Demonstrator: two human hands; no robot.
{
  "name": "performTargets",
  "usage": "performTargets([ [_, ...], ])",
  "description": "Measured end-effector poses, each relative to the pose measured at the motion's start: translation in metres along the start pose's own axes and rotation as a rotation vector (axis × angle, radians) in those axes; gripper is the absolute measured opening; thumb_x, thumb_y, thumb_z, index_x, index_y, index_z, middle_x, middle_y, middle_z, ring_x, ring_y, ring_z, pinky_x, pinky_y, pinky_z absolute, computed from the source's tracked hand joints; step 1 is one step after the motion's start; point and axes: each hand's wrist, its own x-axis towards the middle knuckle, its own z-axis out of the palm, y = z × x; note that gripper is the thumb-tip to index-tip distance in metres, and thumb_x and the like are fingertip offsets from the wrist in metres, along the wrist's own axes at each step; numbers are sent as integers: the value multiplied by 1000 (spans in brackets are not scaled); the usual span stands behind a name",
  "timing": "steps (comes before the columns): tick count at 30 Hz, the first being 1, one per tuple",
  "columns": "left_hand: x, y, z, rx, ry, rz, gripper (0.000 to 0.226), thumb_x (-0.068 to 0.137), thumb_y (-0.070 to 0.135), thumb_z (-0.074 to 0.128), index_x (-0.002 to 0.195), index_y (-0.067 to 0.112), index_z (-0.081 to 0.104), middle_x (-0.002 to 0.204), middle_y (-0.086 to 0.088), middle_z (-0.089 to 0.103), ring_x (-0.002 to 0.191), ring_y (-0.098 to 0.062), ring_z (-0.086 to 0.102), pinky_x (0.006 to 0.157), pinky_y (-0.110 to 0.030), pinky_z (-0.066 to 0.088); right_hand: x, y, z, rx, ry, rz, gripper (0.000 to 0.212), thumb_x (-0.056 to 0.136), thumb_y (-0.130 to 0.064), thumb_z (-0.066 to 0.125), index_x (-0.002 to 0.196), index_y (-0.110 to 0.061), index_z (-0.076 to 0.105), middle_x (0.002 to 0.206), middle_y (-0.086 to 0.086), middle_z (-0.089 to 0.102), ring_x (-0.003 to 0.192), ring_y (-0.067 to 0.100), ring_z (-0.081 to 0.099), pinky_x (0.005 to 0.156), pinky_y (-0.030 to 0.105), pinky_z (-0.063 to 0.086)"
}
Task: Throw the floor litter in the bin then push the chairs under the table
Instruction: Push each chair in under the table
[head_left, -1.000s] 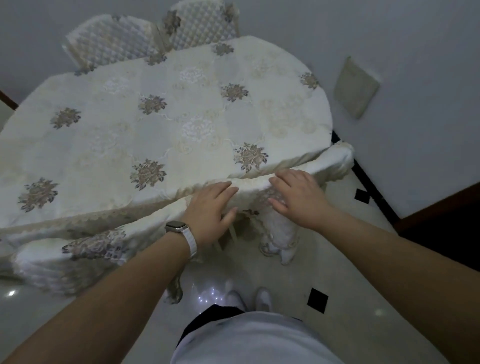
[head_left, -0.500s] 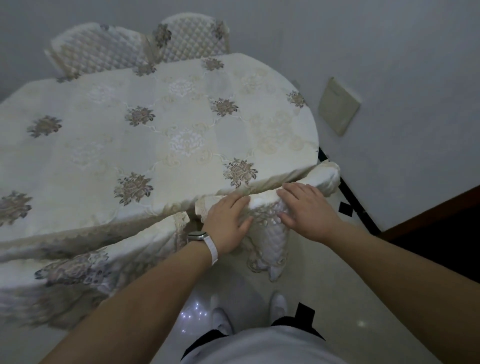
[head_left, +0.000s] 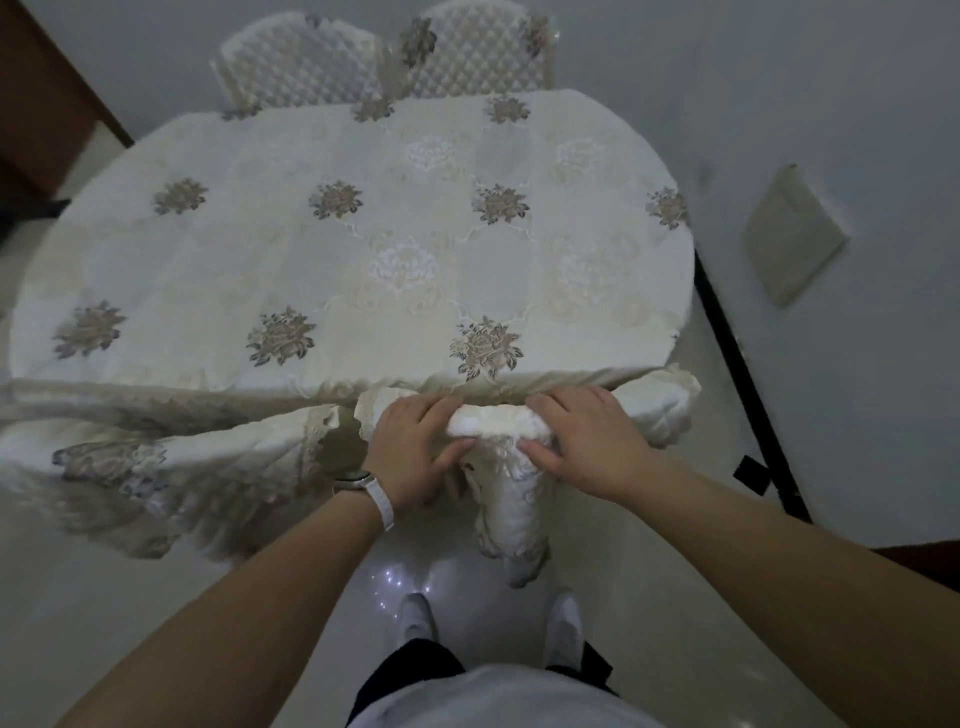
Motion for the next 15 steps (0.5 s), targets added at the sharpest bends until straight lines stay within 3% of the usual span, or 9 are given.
performTargets([
  [5, -2, 5, 5, 16, 15, -52, 50, 87, 49, 52, 118, 12, 66, 111, -12, 64, 99, -35, 58, 90, -46, 46, 10, 7, 10, 21, 69, -136, 46, 82, -55, 51, 100, -15, 67, 88, 4, 62, 79, 27, 60, 65, 35, 42],
  [15, -3, 5, 11, 41, 81, -25, 45, 88, 44, 54, 114, 11, 67, 105, -12, 64, 93, -34, 55, 83, -43, 45, 16, 15, 14, 60, 200, -249, 42, 81, -50, 56, 88, -11, 68, 78, 7, 60, 68, 29, 58, 55, 34, 43],
])
